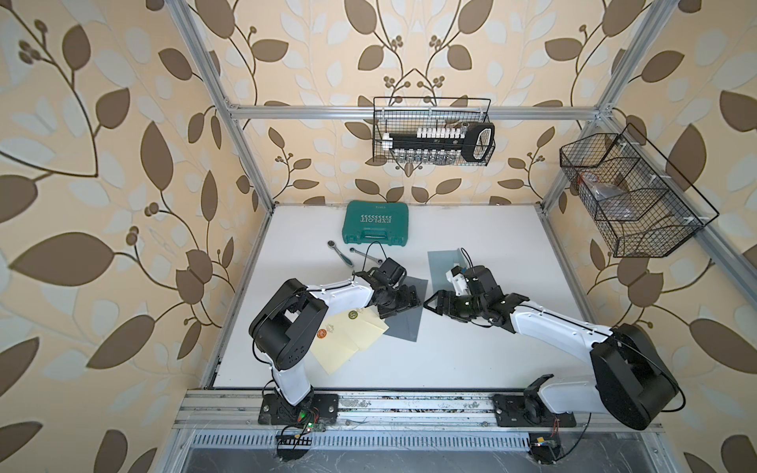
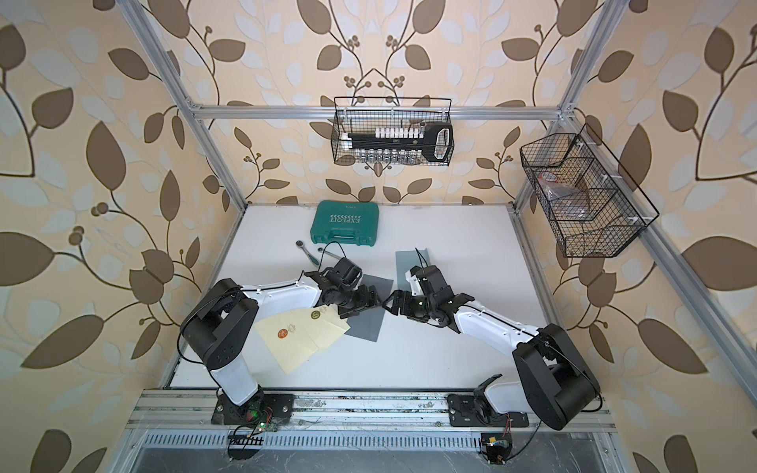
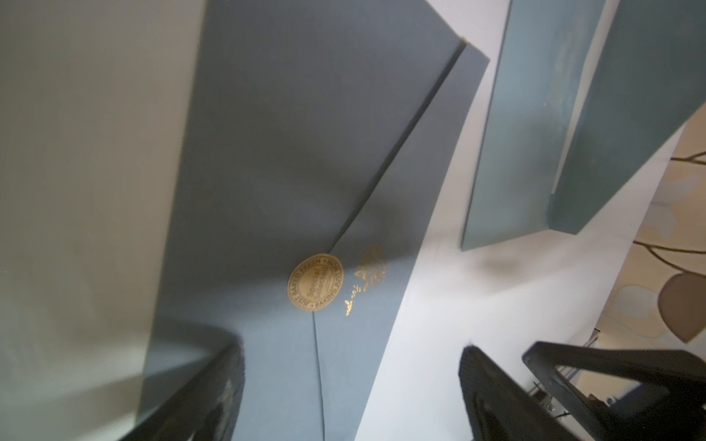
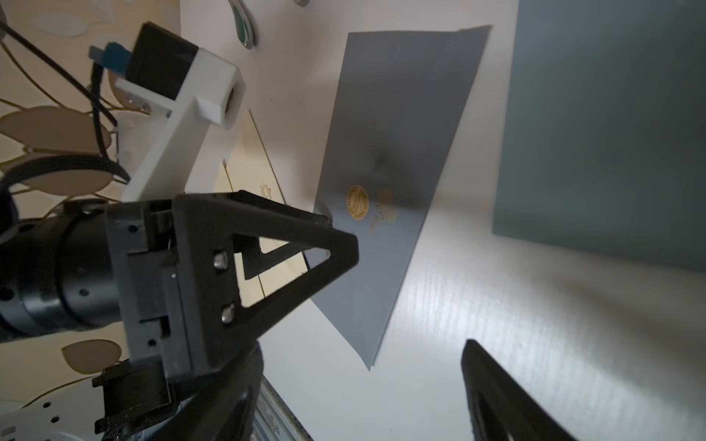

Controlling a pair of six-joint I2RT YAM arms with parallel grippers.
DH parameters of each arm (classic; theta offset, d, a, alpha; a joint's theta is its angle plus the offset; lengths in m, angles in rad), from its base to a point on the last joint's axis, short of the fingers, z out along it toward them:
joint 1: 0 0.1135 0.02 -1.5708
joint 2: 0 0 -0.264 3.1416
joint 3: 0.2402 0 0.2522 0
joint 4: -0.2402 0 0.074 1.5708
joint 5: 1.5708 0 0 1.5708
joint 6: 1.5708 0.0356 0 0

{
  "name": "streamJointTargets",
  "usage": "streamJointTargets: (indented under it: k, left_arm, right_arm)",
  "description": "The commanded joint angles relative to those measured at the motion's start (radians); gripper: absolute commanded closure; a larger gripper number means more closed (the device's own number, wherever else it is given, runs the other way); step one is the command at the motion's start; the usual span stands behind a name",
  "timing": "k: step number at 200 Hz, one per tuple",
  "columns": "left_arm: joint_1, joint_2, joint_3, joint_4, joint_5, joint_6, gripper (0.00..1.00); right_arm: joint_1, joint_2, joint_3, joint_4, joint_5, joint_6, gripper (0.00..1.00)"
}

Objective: Open the envelope
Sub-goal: Move the envelope to the center of the board, then pick up the envelope from the center of the board.

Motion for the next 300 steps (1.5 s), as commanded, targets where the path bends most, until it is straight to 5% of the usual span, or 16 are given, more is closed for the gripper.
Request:
streamJointTargets:
  k: [1,88,161,200,300]
  left_arm:
    - [-0.052,0.009,-0.035,-0.016,0.017,-0.100,0.09]
    - [-0.108,-0.143,-0.123,0.032,-0.022,-0.198,0.09]
    - [-0.078,-0.297,-0.139,-0.083,-0.188,-0.077,0.09]
    - [0.039,-0.335,-0.178,-0.012,-0.046,-0.019,0.10]
    - [0.056,-0.189,-0.151,0.013,0.008,-0.029,0.14]
  right_arm:
    - [-0.012,-0.020,-0.014,-0.025,0.055,0.032,0.19]
    - [-0.059,0.059,-0.042,0.030,-0.055,0.051,0.23]
    - [0.015,0.168,0.036,-0.003,-0.042,0.026,0.30]
    - [0.028,0.187,0.044,-0.013,-0.024,0.028,0.33]
    - [0.030,0.258,0.063,0.005,-0.023,0.031,0.37]
